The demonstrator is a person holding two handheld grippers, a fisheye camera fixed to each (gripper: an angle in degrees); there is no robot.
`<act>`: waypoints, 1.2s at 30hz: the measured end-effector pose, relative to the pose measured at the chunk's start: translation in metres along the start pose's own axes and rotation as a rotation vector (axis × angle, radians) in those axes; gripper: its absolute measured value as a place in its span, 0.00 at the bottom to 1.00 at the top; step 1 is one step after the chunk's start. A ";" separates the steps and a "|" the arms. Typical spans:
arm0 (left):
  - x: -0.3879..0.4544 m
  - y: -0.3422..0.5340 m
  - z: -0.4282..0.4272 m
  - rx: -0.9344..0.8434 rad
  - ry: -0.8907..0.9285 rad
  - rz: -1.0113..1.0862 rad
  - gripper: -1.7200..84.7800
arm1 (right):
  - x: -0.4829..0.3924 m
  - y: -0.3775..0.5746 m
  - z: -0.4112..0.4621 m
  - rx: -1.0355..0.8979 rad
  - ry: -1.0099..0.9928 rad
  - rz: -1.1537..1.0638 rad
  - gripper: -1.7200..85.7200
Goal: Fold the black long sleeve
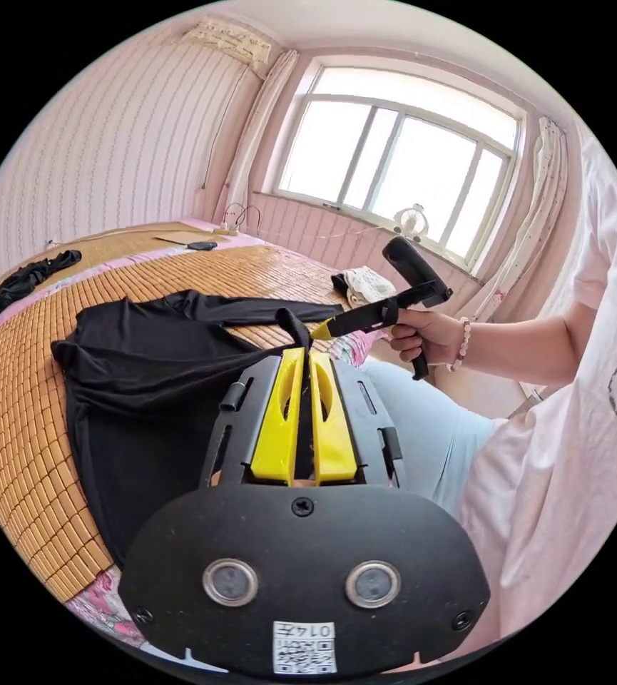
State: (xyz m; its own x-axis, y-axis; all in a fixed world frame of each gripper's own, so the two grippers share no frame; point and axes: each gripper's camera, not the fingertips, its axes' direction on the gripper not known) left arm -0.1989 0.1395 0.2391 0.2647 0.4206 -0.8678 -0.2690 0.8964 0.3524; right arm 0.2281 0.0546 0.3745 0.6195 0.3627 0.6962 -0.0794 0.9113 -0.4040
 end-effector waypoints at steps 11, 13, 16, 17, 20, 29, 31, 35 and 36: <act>-0.128 0.000 -0.014 -0.173 -0.392 -0.179 0.09 | 0.017 -0.051 0.020 -0.235 0.182 -0.079 0.05; -0.153 -0.012 -0.015 -0.167 -0.458 -0.179 0.09 | 0.005 -0.086 0.031 -0.184 0.149 -0.157 0.06; -0.192 -0.033 0.002 -0.219 -0.447 -0.220 0.08 | -0.023 -0.155 0.064 -0.115 0.086 -0.298 0.08; -0.205 -0.039 0.010 -0.224 -0.425 -0.236 0.08 | -0.036 -0.185 0.083 -0.115 0.062 -0.353 0.09; -0.221 -0.050 0.029 -0.255 -0.448 -0.237 0.11 | -0.062 -0.256 0.134 -0.167 -0.003 -0.423 0.12; -0.243 -0.061 0.057 -0.303 -0.430 -0.245 0.05 | -0.104 -0.364 0.258 -0.328 0.184 -0.450 0.13; -0.243 -0.062 0.052 -0.296 -0.471 -0.239 0.02 | -0.106 -0.368 0.268 -0.377 0.213 -0.439 0.04; -0.255 -0.050 0.035 -0.248 -0.535 -0.300 0.01 | -0.115 -0.371 0.256 -0.220 0.161 -0.432 0.02; -0.258 -0.047 0.034 -0.248 -0.536 -0.314 0.01 | -0.113 -0.372 0.263 -0.247 0.167 -0.424 0.02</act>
State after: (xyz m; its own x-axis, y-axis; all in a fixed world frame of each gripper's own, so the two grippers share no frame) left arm -0.2226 -0.0062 0.4580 0.7717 0.2137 -0.5990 -0.2921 0.9557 -0.0355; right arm -0.0178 -0.2738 0.6019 0.6750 -0.0828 0.7331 0.3796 0.8911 -0.2489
